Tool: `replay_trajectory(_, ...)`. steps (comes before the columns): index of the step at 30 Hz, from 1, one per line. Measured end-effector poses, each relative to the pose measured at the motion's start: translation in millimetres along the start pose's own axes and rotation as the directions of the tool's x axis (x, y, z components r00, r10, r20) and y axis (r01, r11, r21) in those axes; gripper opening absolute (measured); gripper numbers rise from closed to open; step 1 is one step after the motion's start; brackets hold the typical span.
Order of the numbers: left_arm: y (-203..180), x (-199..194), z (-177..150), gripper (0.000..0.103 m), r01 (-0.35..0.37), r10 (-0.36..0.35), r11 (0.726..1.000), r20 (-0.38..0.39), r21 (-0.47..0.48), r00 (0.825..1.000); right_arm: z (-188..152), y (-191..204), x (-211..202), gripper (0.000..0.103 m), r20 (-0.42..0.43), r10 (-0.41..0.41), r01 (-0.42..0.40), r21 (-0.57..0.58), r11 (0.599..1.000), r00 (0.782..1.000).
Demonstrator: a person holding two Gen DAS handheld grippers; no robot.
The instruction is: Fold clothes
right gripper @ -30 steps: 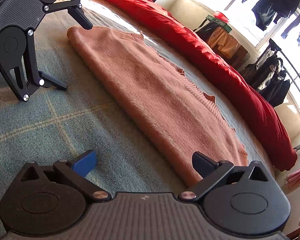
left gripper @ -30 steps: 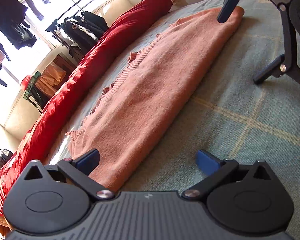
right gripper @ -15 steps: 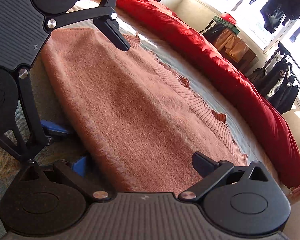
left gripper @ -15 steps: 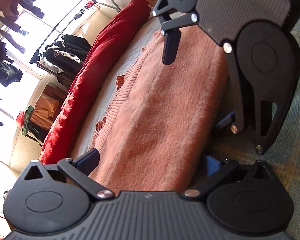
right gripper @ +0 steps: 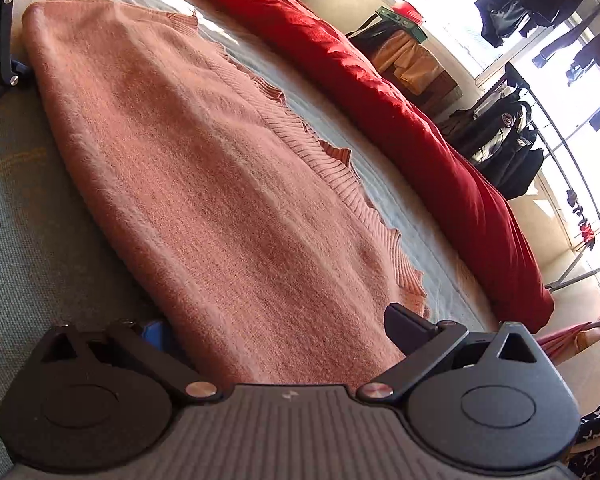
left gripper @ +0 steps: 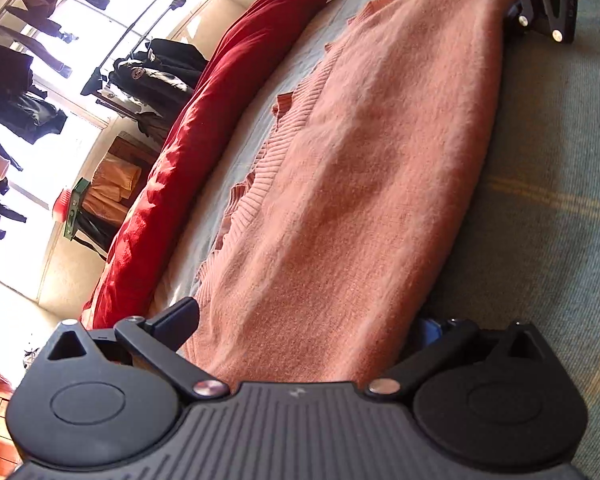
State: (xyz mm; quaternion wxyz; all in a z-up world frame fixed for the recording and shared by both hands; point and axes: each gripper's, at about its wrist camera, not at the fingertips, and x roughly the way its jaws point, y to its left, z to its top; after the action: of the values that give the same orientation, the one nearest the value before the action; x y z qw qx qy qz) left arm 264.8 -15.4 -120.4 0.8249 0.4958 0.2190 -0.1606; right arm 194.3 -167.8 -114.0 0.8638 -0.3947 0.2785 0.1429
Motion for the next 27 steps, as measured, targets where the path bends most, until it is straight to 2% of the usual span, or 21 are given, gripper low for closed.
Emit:
replay_trajectory(3, -5, 8, 19, 0.103, -0.005, 0.005, 1.0, 0.02, 0.017, 1.0, 21, 10, 9, 0.103, 0.037, 0.015, -0.015, -0.006, 1.0, 0.999)
replay_trajectory(6, -10, 15, 31, 0.103, -0.016, 0.014, 0.998, 0.036, 0.068, 0.999, 37, 24, 18, 0.103, 0.067, 0.007, -0.002, -0.067, 0.998, 0.998)
replay_trajectory(9, -5, 15, 22, 0.103, -0.011, 0.008, 0.997, 0.045, 0.076, 0.999, 30, 16, 18, 0.103, 0.074, 0.017, -0.013, -0.056, 0.998, 0.997)
replay_trajectory(12, 6, 17, -1, 0.103, -0.037, 0.036, 0.996, 0.014, 0.085, 0.999, 23, 8, 20, 0.103, 0.065, -0.005, 0.008, -0.049, 0.999, 0.998)
replay_trajectory(15, 19, 19, -13, 0.103, -0.015, 0.015, 1.0, -0.003, 0.014, 1.0, 20, 5, 24, 0.103, 0.065, -0.024, 0.028, -0.051, 0.998, 0.998)
replay_trajectory(22, 12, 42, 13, 0.103, -0.042, 0.041, 0.994, 0.012, 0.1, 0.999, 13, -2, 33, 0.103, 0.064, -0.069, 0.072, -0.056, 0.996, 0.996)
replay_trajectory(27, 21, 45, 5, 0.103, -0.027, 0.026, 0.999, 0.023, 0.028, 0.999, 5, -13, 36, 0.103, 0.072, -0.049, 0.05, -0.006, 0.999, 0.996)
